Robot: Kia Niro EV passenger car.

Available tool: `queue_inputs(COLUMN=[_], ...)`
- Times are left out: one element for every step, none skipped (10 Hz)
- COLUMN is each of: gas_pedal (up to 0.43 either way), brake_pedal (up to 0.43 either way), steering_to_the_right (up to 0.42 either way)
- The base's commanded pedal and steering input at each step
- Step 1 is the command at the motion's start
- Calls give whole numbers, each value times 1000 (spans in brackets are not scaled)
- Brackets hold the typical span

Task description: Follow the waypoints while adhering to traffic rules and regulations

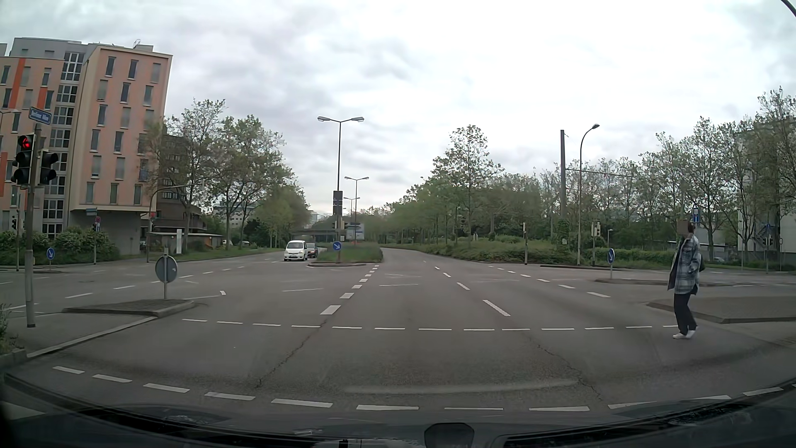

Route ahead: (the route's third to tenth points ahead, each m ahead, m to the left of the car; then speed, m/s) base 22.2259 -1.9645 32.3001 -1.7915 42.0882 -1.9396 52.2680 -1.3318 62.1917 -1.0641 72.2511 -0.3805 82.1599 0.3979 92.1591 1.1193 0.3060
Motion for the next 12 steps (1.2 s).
queue_inputs(gas_pedal=[0, 0, 0, 0, 0, 0, 0, 0, 0, 0, 0, 0], brake_pedal=[146, 152, 152, 152, 152, 152, 152, 152, 152, 152, 159, 159], steering_to_the_right=[21, 20, 18, 17, 17, 16, 15, 12, 8, 1, 1, 1])
